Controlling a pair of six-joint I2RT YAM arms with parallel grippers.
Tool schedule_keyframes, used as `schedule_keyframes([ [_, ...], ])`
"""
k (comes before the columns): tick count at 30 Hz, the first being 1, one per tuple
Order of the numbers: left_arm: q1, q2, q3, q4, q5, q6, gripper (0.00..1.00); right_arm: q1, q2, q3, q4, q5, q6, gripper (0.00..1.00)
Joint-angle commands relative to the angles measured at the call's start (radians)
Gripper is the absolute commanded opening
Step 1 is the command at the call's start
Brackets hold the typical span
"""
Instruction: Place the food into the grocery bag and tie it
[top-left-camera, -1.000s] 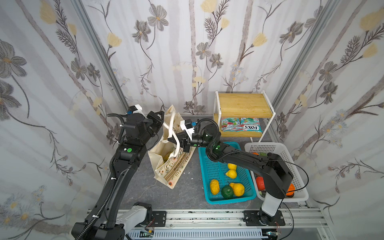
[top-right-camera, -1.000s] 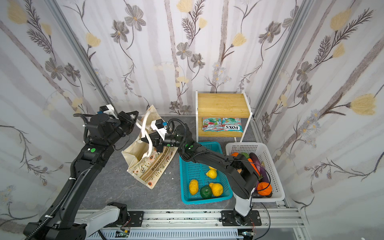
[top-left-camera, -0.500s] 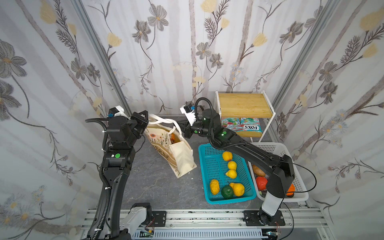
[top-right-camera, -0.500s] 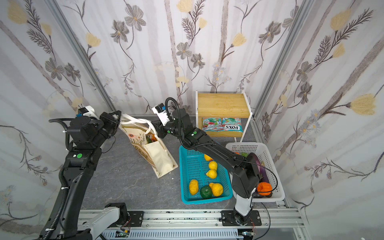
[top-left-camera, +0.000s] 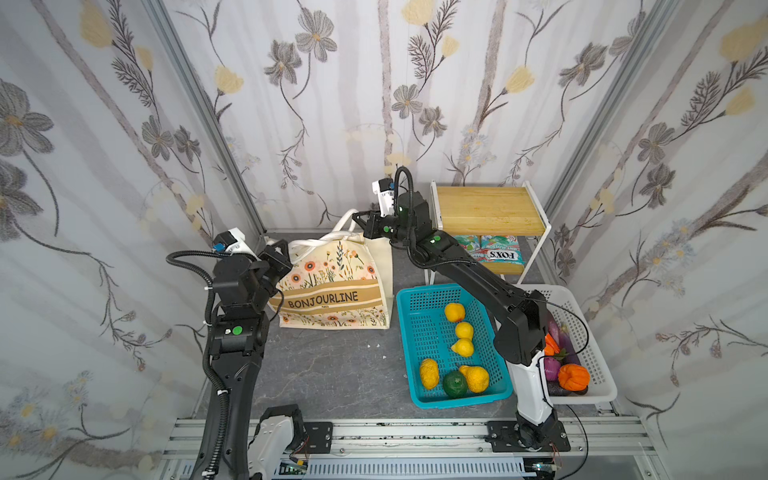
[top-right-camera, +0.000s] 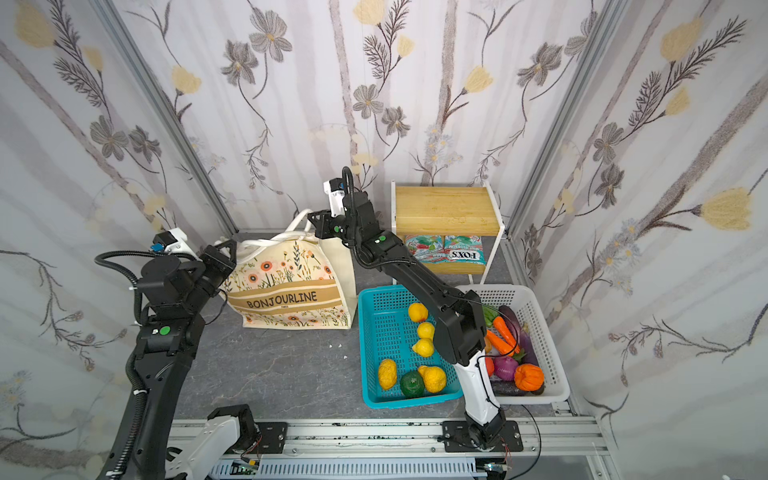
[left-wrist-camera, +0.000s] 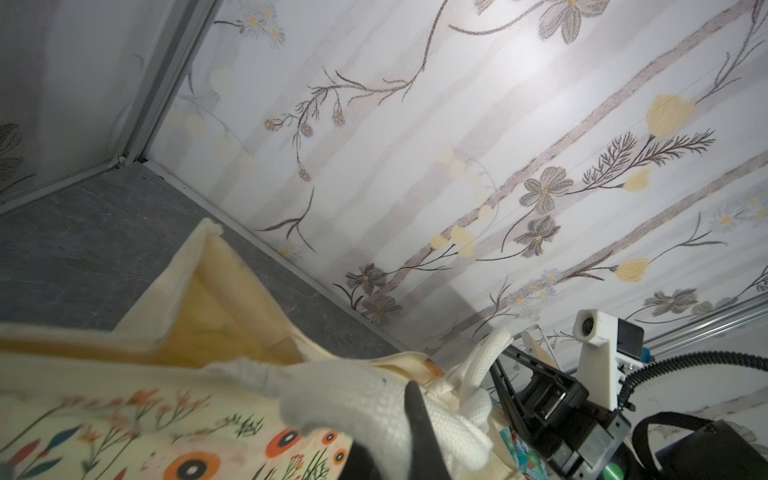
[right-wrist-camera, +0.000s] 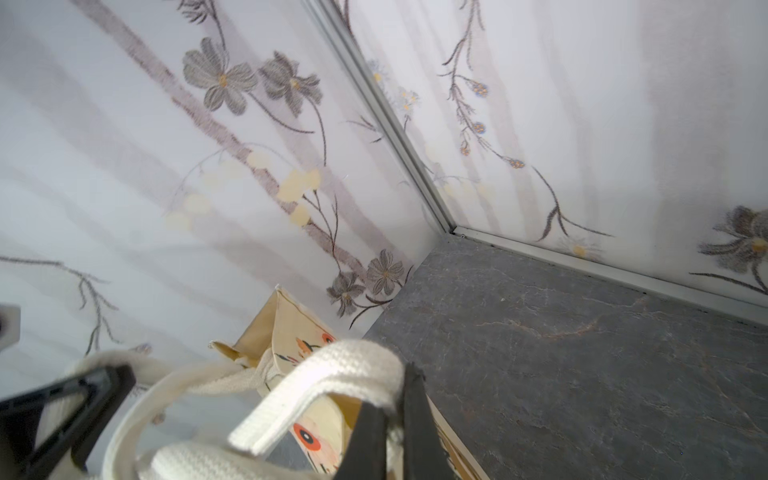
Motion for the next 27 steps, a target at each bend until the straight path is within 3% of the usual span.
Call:
schedule_keyframes([
  [1,0.003,-0.044,-0.073,0.007,-0.057,0.062,0.00,-0.033,0.036,0.054,0.060,0.239,0.148,0.00],
  [5,0.003,-0.065,-0.177,-0.047,-0.154,0.027,0.00,-0.038,0.047,0.054,0.063,0.302,0.175,0.00],
  [15,0.005,-0.119,-0.356,-0.055,-0.529,-0.051,0.00,-0.055,0.054,0.049,0.053,0.337,0.176,0.00],
  [18,0.005,-0.117,-0.361,-0.047,-0.542,-0.074,0.00,-0.059,0.048,0.049,0.050,0.343,0.168,0.00],
  [21,0.002,-0.116,-0.355,-0.002,-0.483,-0.071,0.00,-0.060,0.041,0.049,0.073,0.326,0.149,0.00],
  [27,-0.052,-0.050,-0.337,0.059,-0.427,-0.081,0.00,-0.070,0.054,0.048,0.228,0.129,0.190,0.00],
])
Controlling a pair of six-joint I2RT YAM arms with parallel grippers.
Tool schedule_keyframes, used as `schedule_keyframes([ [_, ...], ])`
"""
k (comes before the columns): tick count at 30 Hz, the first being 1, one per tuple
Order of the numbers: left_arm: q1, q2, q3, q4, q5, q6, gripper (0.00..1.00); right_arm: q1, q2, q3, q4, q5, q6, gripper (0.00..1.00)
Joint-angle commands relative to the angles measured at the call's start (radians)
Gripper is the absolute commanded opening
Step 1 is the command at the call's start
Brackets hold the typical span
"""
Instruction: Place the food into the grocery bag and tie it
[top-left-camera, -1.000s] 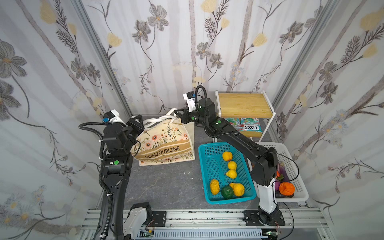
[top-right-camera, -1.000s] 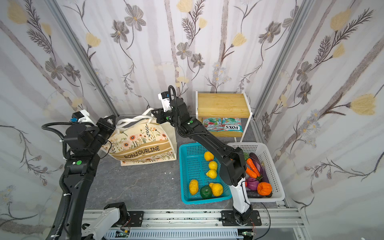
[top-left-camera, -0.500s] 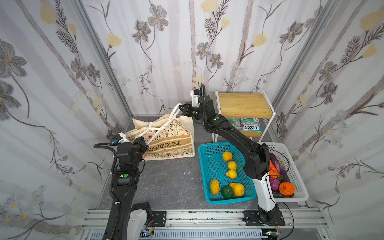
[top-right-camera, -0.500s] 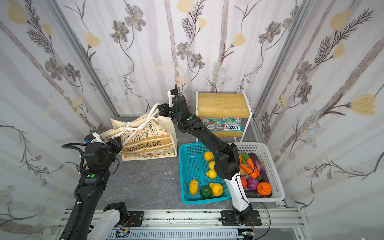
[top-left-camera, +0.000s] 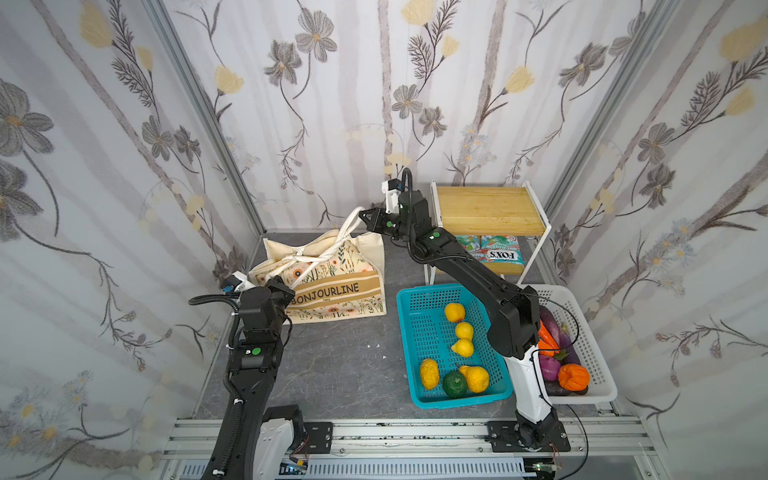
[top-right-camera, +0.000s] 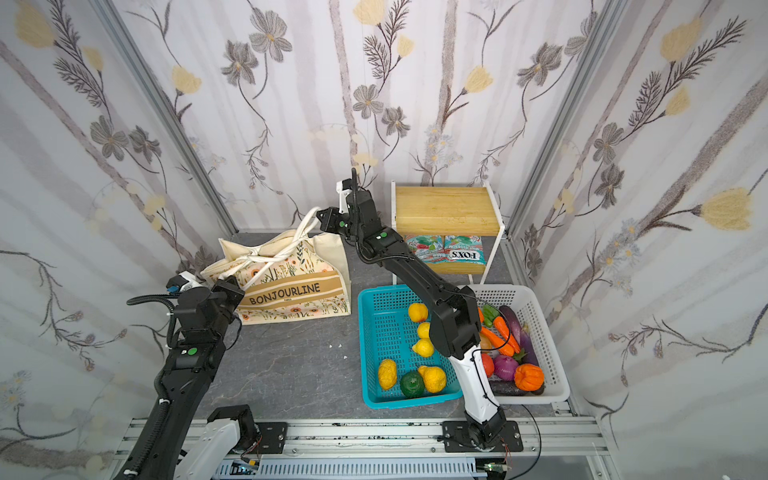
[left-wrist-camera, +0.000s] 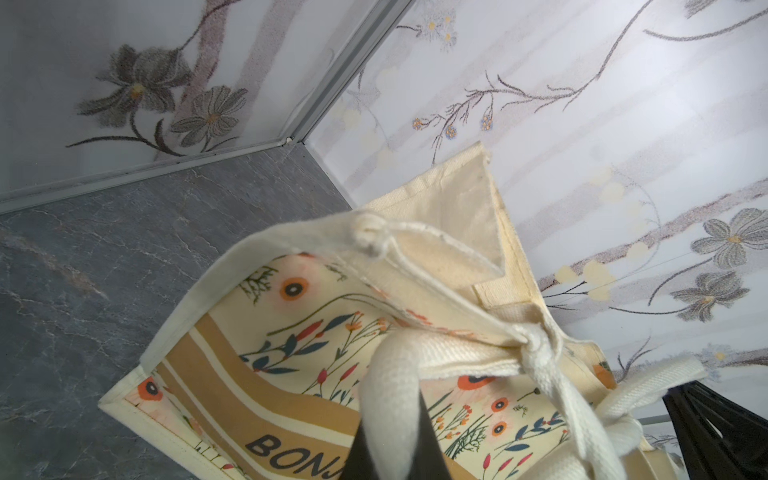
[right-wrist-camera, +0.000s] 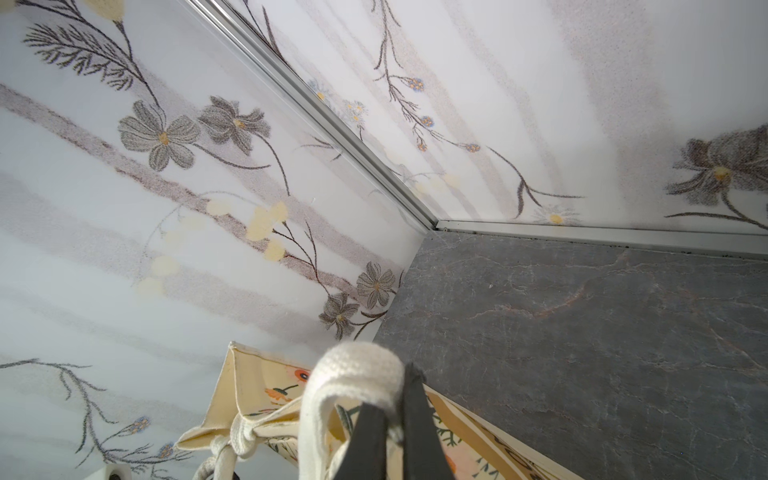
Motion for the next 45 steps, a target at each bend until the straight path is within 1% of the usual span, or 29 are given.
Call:
schedule_keyframes([
  [1,-0.025,0.042,0.010,-0.046,-0.122,0.012,0.00,-0.027,0.003,0.008,0.252,0.111,0.041,0.00],
  [5,-0.043,0.064,-0.005,-0.033,-0.276,0.012,0.00,-0.032,0.000,0.001,0.289,0.092,0.087,0.00],
  [11,-0.037,0.094,-0.079,-0.033,-0.403,-0.041,0.00,-0.059,-0.012,-0.002,0.296,0.081,0.107,0.00],
  [13,-0.031,0.103,-0.090,-0.032,-0.398,-0.052,0.00,-0.068,-0.019,-0.002,0.281,0.084,0.091,0.00],
  [17,-0.046,0.129,-0.060,-0.024,-0.355,-0.045,0.00,-0.066,-0.036,0.001,0.258,0.118,0.014,0.00],
  [19,-0.083,0.140,-0.043,-0.015,-0.360,-0.061,0.00,-0.060,-0.030,0.021,0.225,0.136,-0.036,0.00],
  [22,-0.136,0.161,-0.019,0.019,-0.337,-0.087,0.00,-0.059,-0.019,0.022,0.208,0.129,-0.087,0.00],
  [25,-0.185,0.174,0.004,0.066,-0.340,-0.094,0.00,-0.049,-0.015,0.021,0.187,0.123,-0.157,0.00],
  [29,-0.207,0.211,0.043,0.076,-0.314,-0.085,0.00,-0.036,-0.019,0.019,0.161,0.108,-0.222,0.00],
  [31,-0.208,0.218,0.045,0.080,-0.308,-0.085,0.01,-0.030,-0.025,0.017,0.142,0.118,-0.236,0.06],
  [32,-0.209,0.220,0.045,0.080,-0.308,-0.081,0.01,-0.028,-0.030,0.012,0.136,0.125,-0.242,0.07],
  [34,-0.209,0.216,0.045,0.080,-0.307,-0.075,0.02,-0.020,-0.049,-0.018,0.152,0.137,-0.255,0.10],
  [35,-0.209,0.210,0.044,0.080,-0.308,-0.073,0.03,-0.016,-0.055,-0.031,0.162,0.138,-0.258,0.14],
  [36,-0.209,0.204,0.045,0.080,-0.307,-0.072,0.04,-0.014,-0.061,-0.037,0.168,0.133,-0.263,0.20],
  [38,-0.208,0.190,0.050,0.080,-0.300,-0.067,0.08,-0.006,-0.069,-0.036,0.162,0.135,-0.279,0.24],
  [39,-0.208,0.186,0.054,0.080,-0.294,-0.063,0.11,-0.003,-0.073,-0.038,0.160,0.137,-0.285,0.28],
  [42,-0.207,0.185,0.065,0.082,-0.267,-0.050,0.15,0.001,-0.081,-0.054,0.177,0.108,-0.292,0.47],
  [43,-0.207,0.185,0.067,0.082,-0.256,-0.051,0.17,0.003,-0.081,-0.058,0.184,0.095,-0.291,0.52],
  [45,-0.207,0.184,0.068,0.082,-0.237,-0.053,0.19,0.005,-0.085,-0.060,0.181,0.082,-0.294,0.56],
])
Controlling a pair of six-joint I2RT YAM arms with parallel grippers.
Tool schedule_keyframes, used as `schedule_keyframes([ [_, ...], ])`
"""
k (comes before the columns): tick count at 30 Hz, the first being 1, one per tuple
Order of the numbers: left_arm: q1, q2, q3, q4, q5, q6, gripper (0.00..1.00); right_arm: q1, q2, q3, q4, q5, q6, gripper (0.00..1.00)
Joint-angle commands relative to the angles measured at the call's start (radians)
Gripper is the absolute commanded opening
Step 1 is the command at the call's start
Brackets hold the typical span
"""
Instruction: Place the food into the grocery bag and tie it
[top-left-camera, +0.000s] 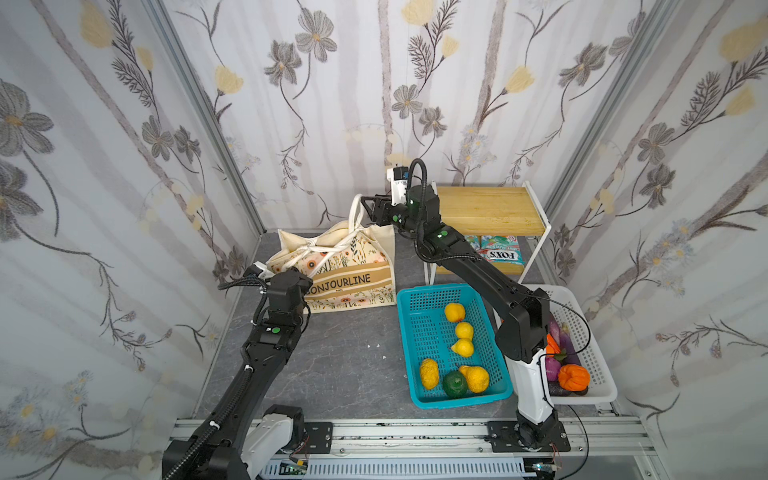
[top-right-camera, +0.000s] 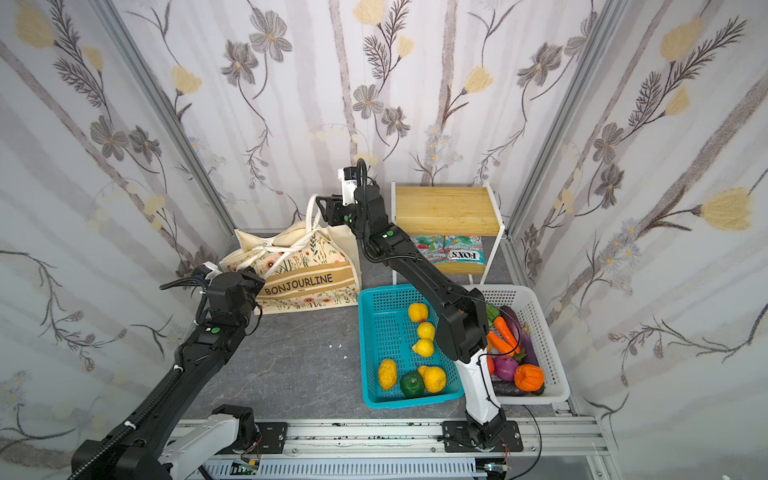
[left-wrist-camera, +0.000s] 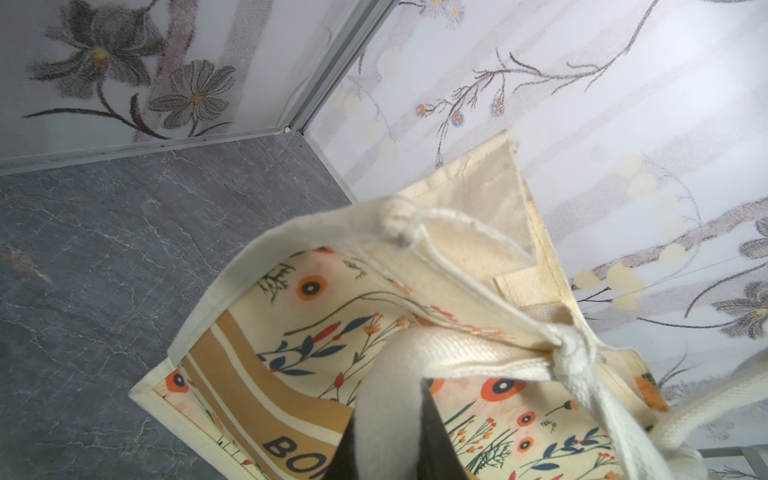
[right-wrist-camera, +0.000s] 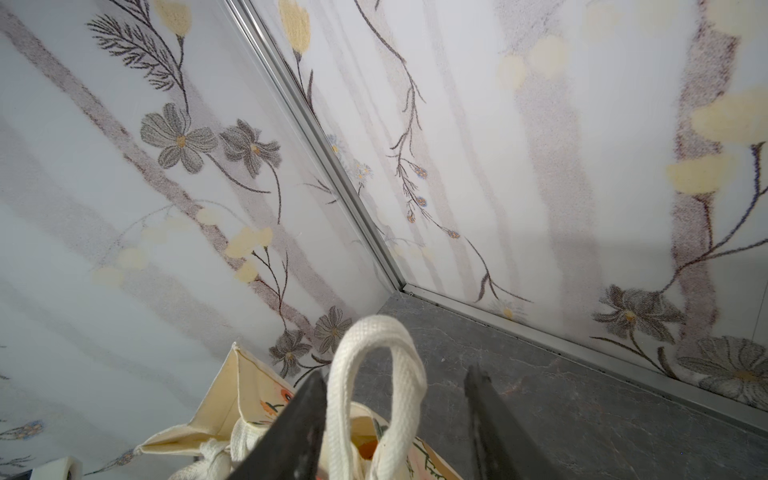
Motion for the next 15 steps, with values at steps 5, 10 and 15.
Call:
schedule_keyframes([
  [5,0.001,-0.024,0.013,-0.007,0.023,0.015,0.31,0.025,-0.044,-0.039,0.073,-0.002,-0.056,0.61],
  [10,0.003,-0.053,0.013,-0.007,0.026,0.025,0.52,0.042,-0.057,-0.041,0.064,0.010,-0.094,0.63],
  [15,0.009,-0.085,0.018,-0.007,0.047,0.047,0.79,0.058,-0.069,-0.041,0.043,0.022,-0.122,0.64],
])
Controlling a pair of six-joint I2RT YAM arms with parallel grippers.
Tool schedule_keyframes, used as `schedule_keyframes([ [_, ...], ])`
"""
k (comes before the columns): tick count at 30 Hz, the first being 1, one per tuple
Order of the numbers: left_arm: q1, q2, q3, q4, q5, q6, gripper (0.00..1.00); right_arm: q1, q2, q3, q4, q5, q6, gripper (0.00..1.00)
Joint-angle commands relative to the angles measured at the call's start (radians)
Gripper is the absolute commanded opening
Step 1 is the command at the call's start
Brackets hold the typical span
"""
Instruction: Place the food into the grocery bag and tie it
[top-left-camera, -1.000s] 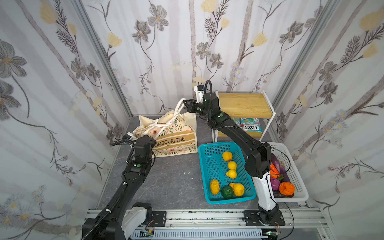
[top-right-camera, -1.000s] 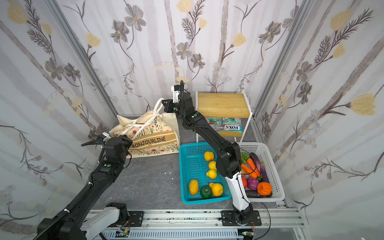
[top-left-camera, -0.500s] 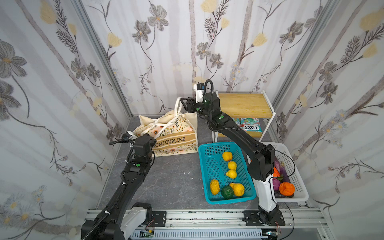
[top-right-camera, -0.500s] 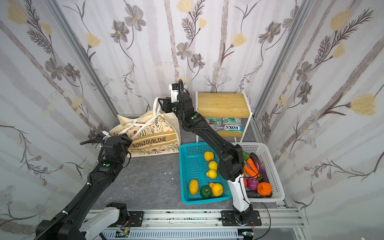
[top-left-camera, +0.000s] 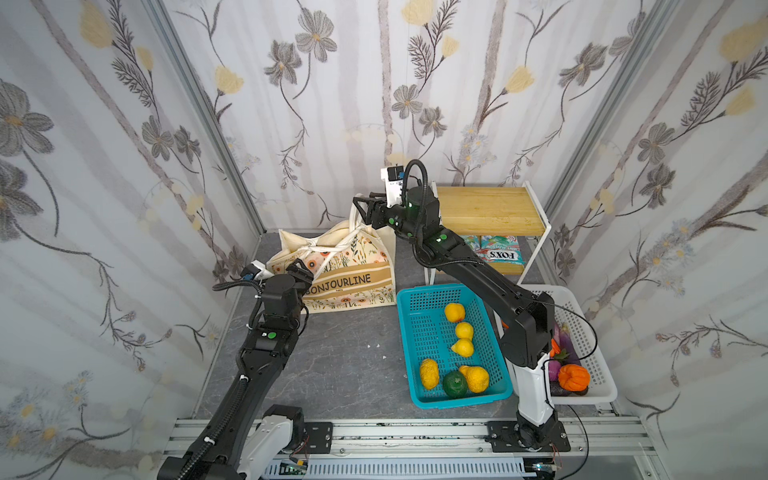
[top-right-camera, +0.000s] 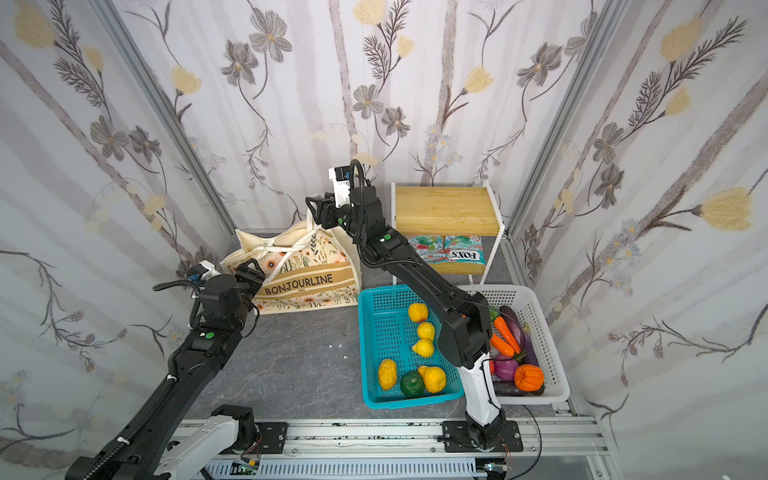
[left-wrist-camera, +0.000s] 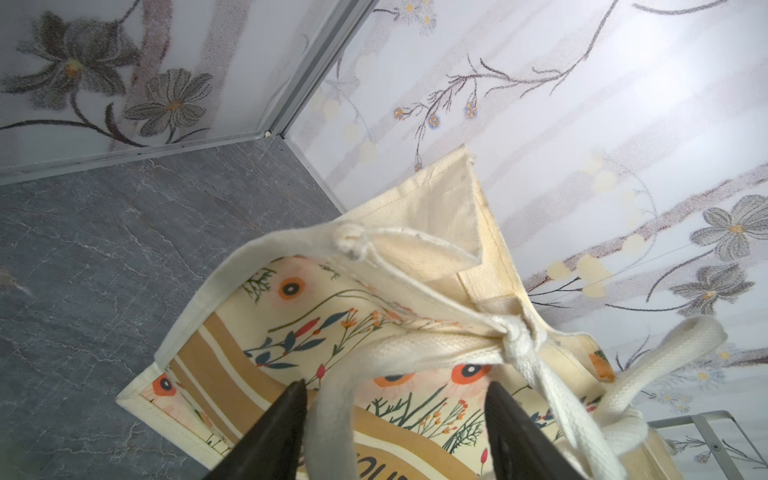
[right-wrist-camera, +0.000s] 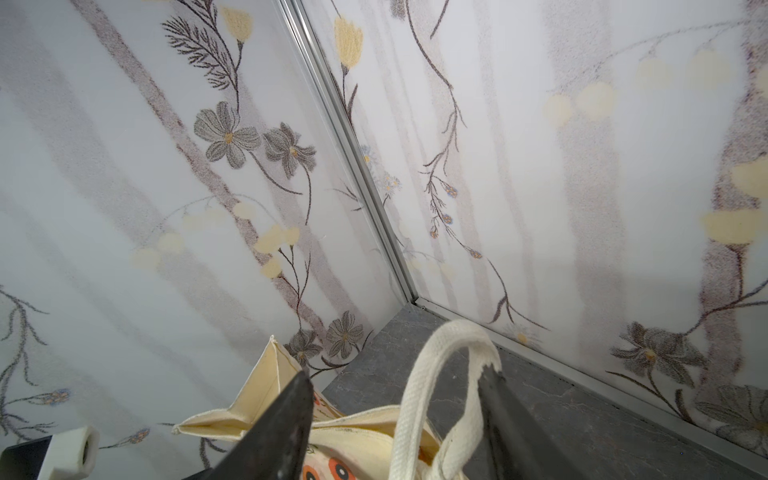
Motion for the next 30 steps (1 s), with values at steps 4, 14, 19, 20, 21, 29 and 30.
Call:
schedule_keyframes([
  [4,0.009,-0.068,0.018,0.009,0.016,0.096,1.00,0.034,-0.050,-0.003,-0.028,0.055,-0.090,0.69],
  [14,0.039,-0.239,-0.046,0.008,0.029,0.241,1.00,0.094,-0.231,-0.146,-0.088,0.139,-0.214,1.00],
  [19,0.039,-0.311,-0.167,0.026,-0.028,0.291,1.00,0.102,-0.466,-0.492,0.055,0.284,-0.228,1.00],
  [20,0.039,-0.329,-0.196,0.037,-0.024,0.282,1.00,0.102,-0.521,-0.570,0.092,0.311,-0.228,1.00],
  [21,0.039,-0.342,-0.221,0.046,-0.021,0.265,1.00,0.102,-0.569,-0.638,0.119,0.327,-0.227,1.00],
  [29,0.003,-0.392,-0.416,0.166,-0.081,0.259,1.00,0.034,-0.882,-1.106,0.159,0.427,-0.220,1.00],
  [30,-0.005,-0.397,-0.451,0.228,-0.058,0.263,1.00,0.004,-0.910,-1.168,0.175,0.443,-0.200,1.00],
])
